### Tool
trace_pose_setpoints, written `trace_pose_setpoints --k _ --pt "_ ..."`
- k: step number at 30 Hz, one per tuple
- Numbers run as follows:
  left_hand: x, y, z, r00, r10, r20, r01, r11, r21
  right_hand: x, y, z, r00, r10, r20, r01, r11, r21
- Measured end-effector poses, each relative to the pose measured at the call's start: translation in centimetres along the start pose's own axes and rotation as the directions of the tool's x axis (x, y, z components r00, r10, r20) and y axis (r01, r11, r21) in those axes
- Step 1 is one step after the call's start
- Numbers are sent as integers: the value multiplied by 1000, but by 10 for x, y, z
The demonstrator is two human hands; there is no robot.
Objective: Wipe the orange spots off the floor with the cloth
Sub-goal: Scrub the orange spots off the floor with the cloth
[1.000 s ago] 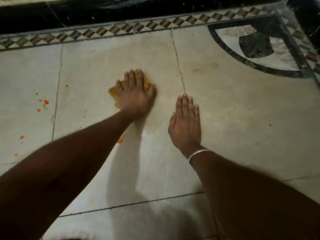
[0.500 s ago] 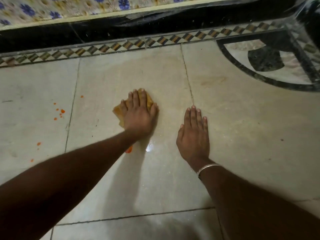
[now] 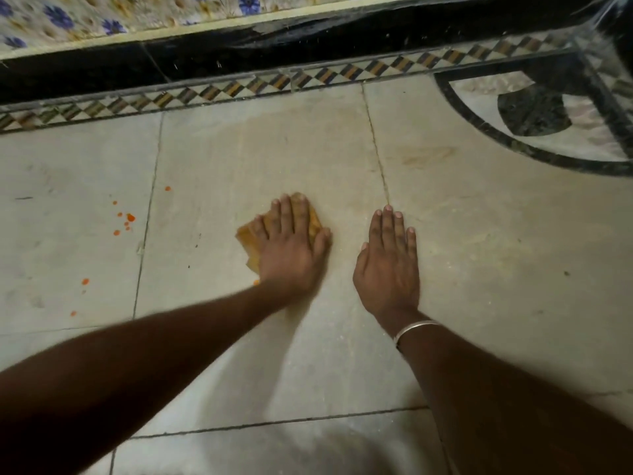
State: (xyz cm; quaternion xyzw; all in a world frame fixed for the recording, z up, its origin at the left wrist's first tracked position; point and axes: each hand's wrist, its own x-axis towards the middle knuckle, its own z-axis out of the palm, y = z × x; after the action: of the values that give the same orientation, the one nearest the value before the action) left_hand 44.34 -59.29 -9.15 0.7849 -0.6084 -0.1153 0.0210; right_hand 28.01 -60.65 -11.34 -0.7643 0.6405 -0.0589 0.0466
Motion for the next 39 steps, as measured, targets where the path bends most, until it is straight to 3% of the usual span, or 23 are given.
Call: trace_pose_setpoints --k 4,6,10,13,16,19,21,24,27,30,34,36,39 --pt "12 24 6 980 195 30 -196 980 29 1 -1 1 1000 -7 18 7 1000 -30" --pt "44 5 -7 988 150 24 -150 988 16 0 2 2 1000 -4 10 4 1000 -21" --pt "30 -29 -11 996 -92 -5 92 995 -27 -1 0 0 1000 0 2 0 1000 1" --pt "-17 7 6 1000 19 14 -19 1000 -8 0 0 0 1000 4 4 -4 1000 -6" --pt "12 25 7 980 191 49 -191 981 7 1 0 1 1000 -3 -1 3 1000 -9" --pt "63 9 -20 986 127 110 -120 990 -69 -1 1 1 1000 -6 8 6 1000 0" --pt "70 -3 -40 996 80 47 -74 990 -119 -1 1 0 1000 -13 6 13 1000 -1" --pt "39 -7 -56 963 220 -153 -228 973 -35 0 0 2 1000 1 -15 -1 1000 25" --pt "18 -12 -53 902 427 -67 -414 898 147 -1 -1 4 1000 11 -28 -9 999 39" --pt "22 -11 -48 919 394 26 -391 897 205 -3 -2 3 1000 12 -21 -12 999 35" --pt "30 4 -57 945 327 31 -322 905 279 -1 -2 1 1000 10 -29 -9 999 33" --pt "31 5 -75 968 251 -1 -248 958 145 -1 -2 0 1000 8 -30 -7 999 35" --pt "22 -9 -114 995 60 -76 -77 969 -236 -2 -2 0 1000 1 -25 0 999 40"
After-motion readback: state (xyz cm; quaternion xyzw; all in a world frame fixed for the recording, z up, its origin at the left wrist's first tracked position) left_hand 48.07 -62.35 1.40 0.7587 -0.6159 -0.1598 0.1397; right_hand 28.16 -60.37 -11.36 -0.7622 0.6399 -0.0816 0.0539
